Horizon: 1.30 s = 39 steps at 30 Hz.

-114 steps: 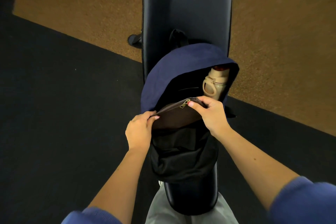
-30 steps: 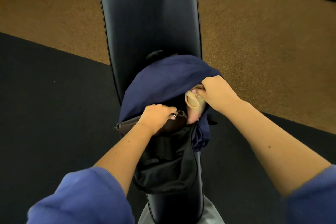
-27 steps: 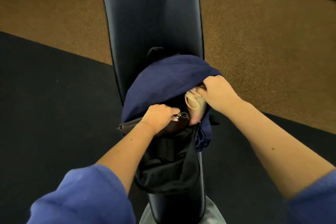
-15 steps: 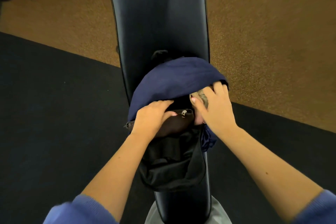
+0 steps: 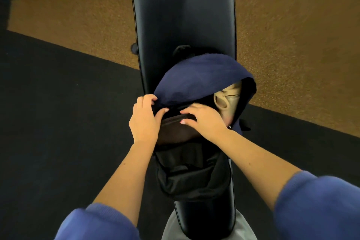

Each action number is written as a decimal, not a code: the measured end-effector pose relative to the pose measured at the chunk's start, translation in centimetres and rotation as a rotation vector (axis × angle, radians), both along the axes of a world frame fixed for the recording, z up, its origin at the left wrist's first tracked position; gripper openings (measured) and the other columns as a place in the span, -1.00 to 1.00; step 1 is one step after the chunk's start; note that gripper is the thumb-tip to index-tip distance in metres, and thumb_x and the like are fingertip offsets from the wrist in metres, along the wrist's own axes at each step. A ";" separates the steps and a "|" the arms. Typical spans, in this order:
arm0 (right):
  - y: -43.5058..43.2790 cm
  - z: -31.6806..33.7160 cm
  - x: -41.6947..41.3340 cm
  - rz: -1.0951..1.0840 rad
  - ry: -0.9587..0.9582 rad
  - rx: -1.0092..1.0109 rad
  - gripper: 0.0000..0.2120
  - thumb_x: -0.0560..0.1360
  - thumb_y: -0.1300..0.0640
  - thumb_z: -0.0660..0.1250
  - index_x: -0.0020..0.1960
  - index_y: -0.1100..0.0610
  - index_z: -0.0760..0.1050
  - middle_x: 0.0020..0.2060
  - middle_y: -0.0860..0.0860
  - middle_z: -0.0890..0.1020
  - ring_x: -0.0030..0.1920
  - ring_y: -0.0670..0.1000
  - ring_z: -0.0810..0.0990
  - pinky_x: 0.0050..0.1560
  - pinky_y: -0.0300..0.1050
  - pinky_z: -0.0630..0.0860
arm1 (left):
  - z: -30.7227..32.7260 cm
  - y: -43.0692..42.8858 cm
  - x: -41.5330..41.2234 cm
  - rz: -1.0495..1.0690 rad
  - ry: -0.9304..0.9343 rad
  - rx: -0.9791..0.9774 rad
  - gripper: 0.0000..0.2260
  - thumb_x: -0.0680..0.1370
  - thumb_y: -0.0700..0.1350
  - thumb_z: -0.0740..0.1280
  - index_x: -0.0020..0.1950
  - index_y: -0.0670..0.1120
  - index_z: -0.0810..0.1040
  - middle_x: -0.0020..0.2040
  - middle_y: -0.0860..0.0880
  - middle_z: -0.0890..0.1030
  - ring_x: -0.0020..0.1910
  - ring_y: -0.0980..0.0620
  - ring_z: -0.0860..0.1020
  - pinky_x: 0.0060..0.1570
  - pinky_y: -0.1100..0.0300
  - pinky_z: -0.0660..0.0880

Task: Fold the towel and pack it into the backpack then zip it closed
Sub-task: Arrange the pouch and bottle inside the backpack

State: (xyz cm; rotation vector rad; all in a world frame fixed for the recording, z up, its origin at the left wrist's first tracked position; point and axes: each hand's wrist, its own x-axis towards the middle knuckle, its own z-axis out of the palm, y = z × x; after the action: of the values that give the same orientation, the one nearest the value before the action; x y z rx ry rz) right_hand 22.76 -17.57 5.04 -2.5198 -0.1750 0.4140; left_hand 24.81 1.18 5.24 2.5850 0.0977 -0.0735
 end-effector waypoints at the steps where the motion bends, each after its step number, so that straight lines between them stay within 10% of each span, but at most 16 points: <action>1: -0.1 -0.3 0.1 -0.014 0.012 -0.010 -0.65 0.50 -0.09 0.36 0.25 -0.01 0.58 0.15 -0.02 0.62 0.20 0.03 0.56 0.15 -0.11 0.44 | -0.1 0.3 0.2 -0.004 -0.002 -0.008 -0.67 0.48 0.04 0.48 0.17 0.02 0.48 0.12 0.06 0.50 0.09 0.03 0.51 -0.23 0.09 0.39; 8: -0.1 -1.0 -0.1 -0.060 0.038 -0.048 -0.76 0.52 -0.07 0.32 0.13 -0.04 0.63 0.06 -0.04 0.68 0.10 0.06 0.60 0.07 -0.03 0.49 | 0.0 -0.2 1.0 -0.124 0.019 0.020 -0.45 0.33 0.05 0.59 0.18 -0.06 0.42 0.13 -0.03 0.48 0.10 -0.04 0.48 -0.11 0.07 0.45; 20: -2.2 -1.4 1.8 -0.120 0.089 -0.064 -0.73 0.53 -0.06 0.33 0.12 0.06 0.63 0.06 0.05 0.68 0.12 0.14 0.57 0.12 -0.04 0.46 | 1.7 4.6 6.2 -0.053 0.027 -0.143 -0.84 0.44 -0.06 0.51 -0.04 -0.10 0.73 -0.15 -0.06 0.73 -0.12 -0.06 0.68 -0.09 0.07 0.55; 29: -2.1 -2.4 2.5 -0.176 0.159 -0.130 -0.71 0.56 -0.07 0.28 0.17 0.07 0.58 0.08 0.06 0.67 0.10 0.12 0.58 0.09 -0.04 0.44 | 2.9 6.0 6.9 -0.084 0.134 -0.276 -0.91 0.45 -0.12 0.52 -0.08 -0.05 0.68 -0.34 0.17 0.57 -0.40 0.40 0.51 -0.31 0.50 0.39; 39: -0.5 -0.4 -2.0 -0.430 -0.044 0.009 -0.61 0.42 0.03 0.47 0.22 0.06 0.54 0.14 0.11 0.54 0.17 0.16 0.47 0.20 0.06 0.43 | 0.9 5.5 -1.0 0.214 0.092 -0.489 -0.73 0.44 -0.08 0.54 0.02 0.06 0.50 -0.05 0.09 0.61 -0.12 0.15 0.60 -0.12 0.29 0.51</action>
State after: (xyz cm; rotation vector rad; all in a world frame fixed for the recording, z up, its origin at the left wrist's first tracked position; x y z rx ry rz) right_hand 20.77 -18.02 4.64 -2.4679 0.3429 0.1822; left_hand 23.78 6.66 6.17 2.0703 0.3443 -0.1205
